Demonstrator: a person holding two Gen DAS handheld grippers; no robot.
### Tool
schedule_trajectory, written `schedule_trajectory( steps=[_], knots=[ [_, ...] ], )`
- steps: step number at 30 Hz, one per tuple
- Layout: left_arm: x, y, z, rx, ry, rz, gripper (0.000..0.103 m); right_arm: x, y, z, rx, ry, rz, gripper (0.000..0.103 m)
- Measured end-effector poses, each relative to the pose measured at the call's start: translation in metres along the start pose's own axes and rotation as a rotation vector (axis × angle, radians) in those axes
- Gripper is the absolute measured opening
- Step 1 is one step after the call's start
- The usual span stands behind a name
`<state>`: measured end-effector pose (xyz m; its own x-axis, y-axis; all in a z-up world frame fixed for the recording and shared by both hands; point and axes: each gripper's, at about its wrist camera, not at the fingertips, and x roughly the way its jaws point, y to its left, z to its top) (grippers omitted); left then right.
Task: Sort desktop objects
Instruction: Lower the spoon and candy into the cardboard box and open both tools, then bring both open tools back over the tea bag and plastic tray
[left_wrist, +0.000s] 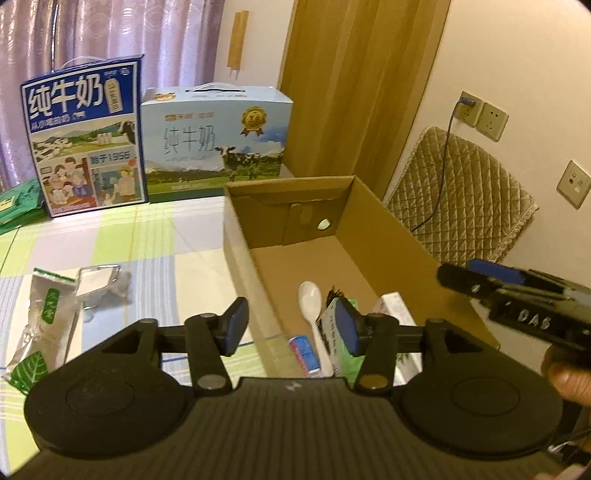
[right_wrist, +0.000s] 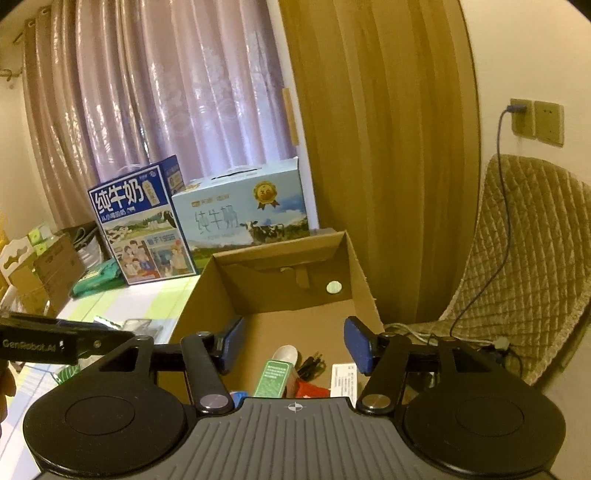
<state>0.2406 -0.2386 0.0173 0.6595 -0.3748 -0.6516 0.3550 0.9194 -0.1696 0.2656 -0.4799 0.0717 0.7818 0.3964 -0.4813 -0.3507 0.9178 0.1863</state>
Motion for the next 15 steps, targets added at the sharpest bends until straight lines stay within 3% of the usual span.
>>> schedule_trajectory(
  steps=[4,8,15],
  knots=[
    [-0.013,0.009,-0.008,0.002,-0.005,0.016,0.061,-0.009,0.002,-0.003,0.015,0.003,-0.008,0.063],
    [-0.030,0.018,-0.016,0.007,-0.024,0.034,0.079,-0.021,0.012,-0.007,0.011,0.005,-0.004,0.073],
    [-0.074,0.041,-0.038,0.033,-0.068,0.090,0.095,-0.044,0.046,-0.018,0.000,0.010,0.044,0.087]
  ],
)
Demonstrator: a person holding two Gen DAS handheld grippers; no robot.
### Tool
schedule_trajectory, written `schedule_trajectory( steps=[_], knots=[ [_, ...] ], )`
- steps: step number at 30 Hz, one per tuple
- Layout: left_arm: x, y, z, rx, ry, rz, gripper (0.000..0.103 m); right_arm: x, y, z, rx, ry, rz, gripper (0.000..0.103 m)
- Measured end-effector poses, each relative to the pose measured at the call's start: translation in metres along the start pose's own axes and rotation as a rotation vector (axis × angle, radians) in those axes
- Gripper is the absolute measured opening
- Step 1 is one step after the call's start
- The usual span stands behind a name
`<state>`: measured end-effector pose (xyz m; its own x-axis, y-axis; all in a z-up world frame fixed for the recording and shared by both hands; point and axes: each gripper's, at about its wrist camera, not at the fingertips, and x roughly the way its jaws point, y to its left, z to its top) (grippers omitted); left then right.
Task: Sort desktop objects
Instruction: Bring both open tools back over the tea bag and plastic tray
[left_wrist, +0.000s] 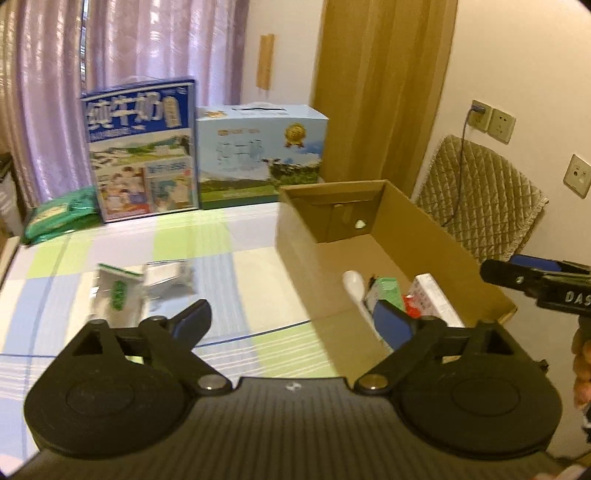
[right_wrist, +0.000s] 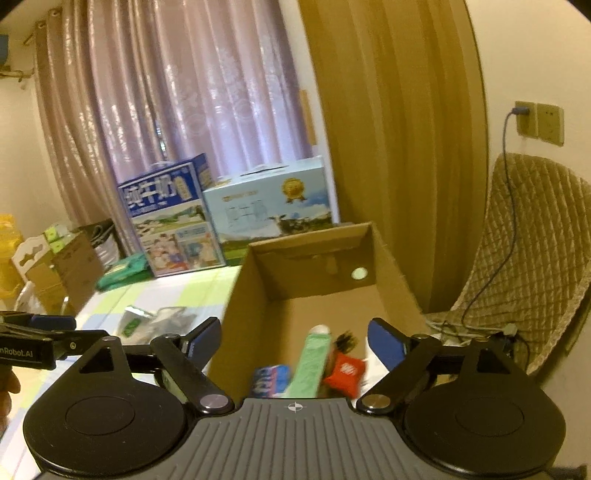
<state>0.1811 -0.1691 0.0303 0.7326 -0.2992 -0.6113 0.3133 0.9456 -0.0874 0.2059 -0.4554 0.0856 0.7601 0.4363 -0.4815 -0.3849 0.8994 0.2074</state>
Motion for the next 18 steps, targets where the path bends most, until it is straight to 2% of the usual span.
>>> schedule_trajectory(
  steps=[2,5,12,18],
  knots=[
    [-0.017,0.012,-0.011,-0.006,-0.011,0.020,0.099,-0.006,0.012,-0.006,-0.003,0.001,0.017,0.095],
    [-0.040,0.033,-0.032,-0.007,-0.008,0.066,0.101,-0.014,0.033,-0.015,-0.008,0.007,0.054,0.098],
    [-0.079,0.099,-0.068,-0.047,0.043,0.160,0.101,-0.018,0.091,-0.025,-0.047,0.022,0.130,0.101],
    [-0.101,0.144,-0.074,-0.077,0.053,0.200,0.101,-0.007,0.140,-0.030,-0.109,0.048,0.184,0.101]
  ],
)
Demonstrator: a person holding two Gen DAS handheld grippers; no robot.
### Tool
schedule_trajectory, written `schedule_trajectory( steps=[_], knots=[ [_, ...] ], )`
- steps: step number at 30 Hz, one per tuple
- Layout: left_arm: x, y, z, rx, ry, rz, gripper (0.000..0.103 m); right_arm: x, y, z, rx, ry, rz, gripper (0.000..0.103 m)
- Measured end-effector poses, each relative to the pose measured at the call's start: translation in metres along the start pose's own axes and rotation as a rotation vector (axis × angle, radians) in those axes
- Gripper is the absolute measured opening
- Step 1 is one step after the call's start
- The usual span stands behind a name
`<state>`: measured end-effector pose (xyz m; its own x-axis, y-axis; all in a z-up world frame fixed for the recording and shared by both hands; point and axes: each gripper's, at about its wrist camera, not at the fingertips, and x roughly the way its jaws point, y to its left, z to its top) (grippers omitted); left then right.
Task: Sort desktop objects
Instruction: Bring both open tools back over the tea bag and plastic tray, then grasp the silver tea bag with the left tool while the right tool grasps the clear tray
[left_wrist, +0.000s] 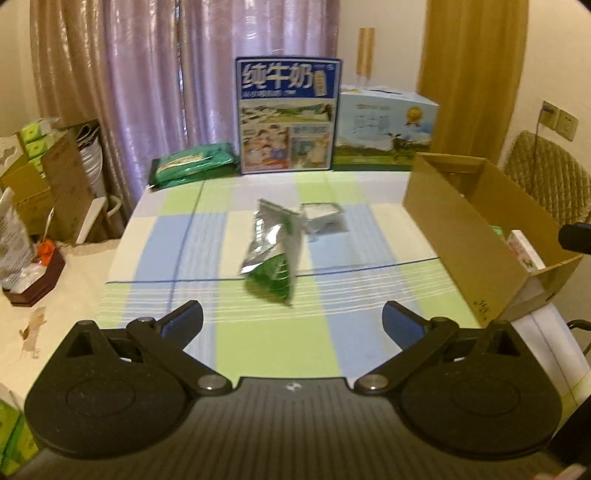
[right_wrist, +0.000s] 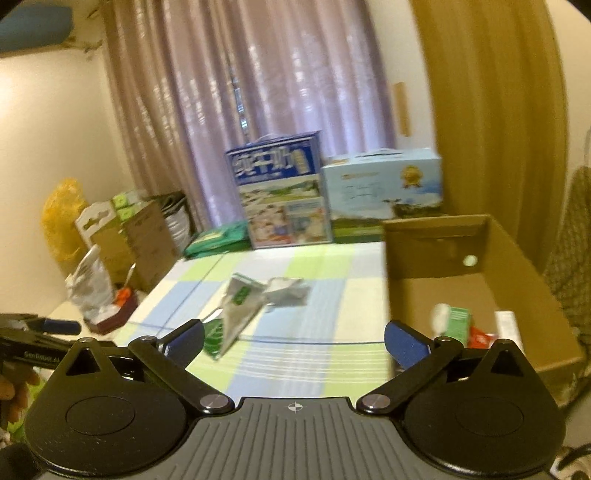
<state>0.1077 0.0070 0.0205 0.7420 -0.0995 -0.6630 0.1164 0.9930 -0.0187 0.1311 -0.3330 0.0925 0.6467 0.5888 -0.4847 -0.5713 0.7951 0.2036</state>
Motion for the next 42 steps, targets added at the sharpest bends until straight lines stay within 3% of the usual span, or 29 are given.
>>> schedule_trajectory(
  steps=[12,22,31,42],
  knots=[
    [0.035,0.040,0.001,-0.012,0.044,-0.017,0.101,0.065,0.036,-0.008,-0.049,0.090,0.033,0.101],
    [0.114,0.056,0.024,0.021,0.158,-0.112,0.101,0.149,0.031,-0.008,-0.090,0.176,0.012,0.101],
    [0.199,0.061,0.058,0.067,0.203,-0.134,0.101,0.234,0.018,0.005,-0.101,0.221,-0.004,0.101],
    [0.273,0.058,0.070,0.059,0.269,-0.206,0.101,0.300,-0.002,0.012,-0.098,0.243,-0.038,0.101]
  ],
)
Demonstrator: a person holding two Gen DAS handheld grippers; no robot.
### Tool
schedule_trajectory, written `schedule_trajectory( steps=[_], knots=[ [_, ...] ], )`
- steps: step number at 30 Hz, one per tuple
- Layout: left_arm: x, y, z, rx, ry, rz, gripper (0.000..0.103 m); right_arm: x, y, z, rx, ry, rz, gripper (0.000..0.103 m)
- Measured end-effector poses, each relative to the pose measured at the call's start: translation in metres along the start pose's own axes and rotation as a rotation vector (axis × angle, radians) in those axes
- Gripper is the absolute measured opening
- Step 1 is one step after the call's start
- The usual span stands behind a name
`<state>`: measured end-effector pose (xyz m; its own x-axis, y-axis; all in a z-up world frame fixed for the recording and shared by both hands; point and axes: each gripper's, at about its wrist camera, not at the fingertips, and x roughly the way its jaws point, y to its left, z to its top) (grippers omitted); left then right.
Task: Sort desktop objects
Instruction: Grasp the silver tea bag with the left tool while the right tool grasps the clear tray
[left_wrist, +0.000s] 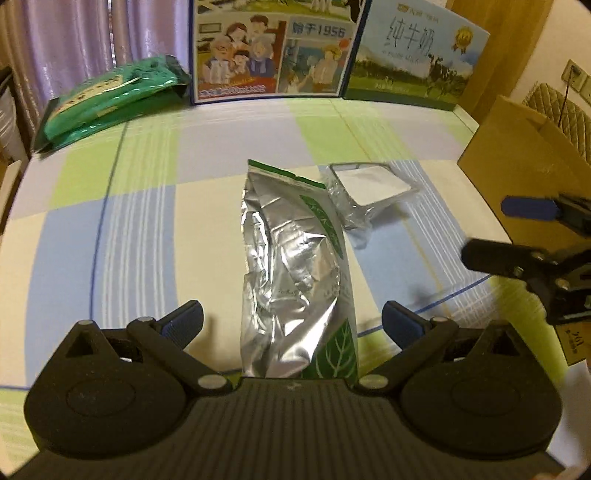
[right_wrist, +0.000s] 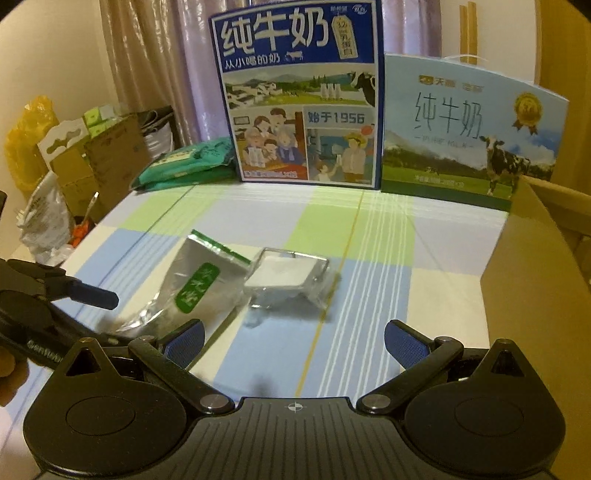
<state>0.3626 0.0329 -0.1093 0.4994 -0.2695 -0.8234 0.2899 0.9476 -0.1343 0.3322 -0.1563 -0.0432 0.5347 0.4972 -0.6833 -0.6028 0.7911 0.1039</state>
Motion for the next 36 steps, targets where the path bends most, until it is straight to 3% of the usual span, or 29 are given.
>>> schedule_trajectory(
  steps=[10,11,14,21,25,26,27,29,31,33,36],
  knots=[
    [0.020,0.001,0.010,0.043,0.054,-0.015,0.073,0.042,0.000,0.011,0.009,0.009,0.017,0.101],
    [0.021,0.003,0.010,0.037,0.051,-0.029,0.065,0.045,0.002,0.011,0.008,0.008,0.018,0.101],
    [0.016,0.008,0.010,0.014,0.034,-0.027,0.056,0.055,0.004,0.015,0.008,0.007,0.022,0.101],
    [0.012,0.024,0.014,-0.005,0.018,0.029,0.056,0.086,0.013,0.023,-0.026,0.038,-0.004,0.101],
    [0.015,0.025,0.015,0.003,0.015,0.065,0.075,0.102,0.013,0.024,-0.019,0.067,-0.026,0.101],
    [0.016,0.024,0.015,0.007,0.012,0.071,0.075,0.103,0.012,0.024,-0.013,0.068,-0.033,0.100],
    [0.017,0.025,0.015,0.005,0.008,0.069,0.075,0.104,0.012,0.024,-0.011,0.070,-0.036,0.098],
    [0.018,0.027,0.017,-0.013,0.003,0.065,0.075,0.105,0.012,0.024,-0.018,0.084,-0.036,0.077],
    [0.020,0.028,0.019,-0.026,0.001,0.063,0.075,0.105,0.012,0.023,-0.017,0.088,-0.040,0.072],
    [0.022,0.028,0.020,-0.039,0.008,0.054,0.068,0.103,0.013,0.021,-0.021,0.087,-0.043,0.066],
    [0.019,0.024,0.022,-0.042,0.011,0.052,0.055,0.095,0.015,0.016,-0.034,0.093,-0.040,0.064]
  ],
)
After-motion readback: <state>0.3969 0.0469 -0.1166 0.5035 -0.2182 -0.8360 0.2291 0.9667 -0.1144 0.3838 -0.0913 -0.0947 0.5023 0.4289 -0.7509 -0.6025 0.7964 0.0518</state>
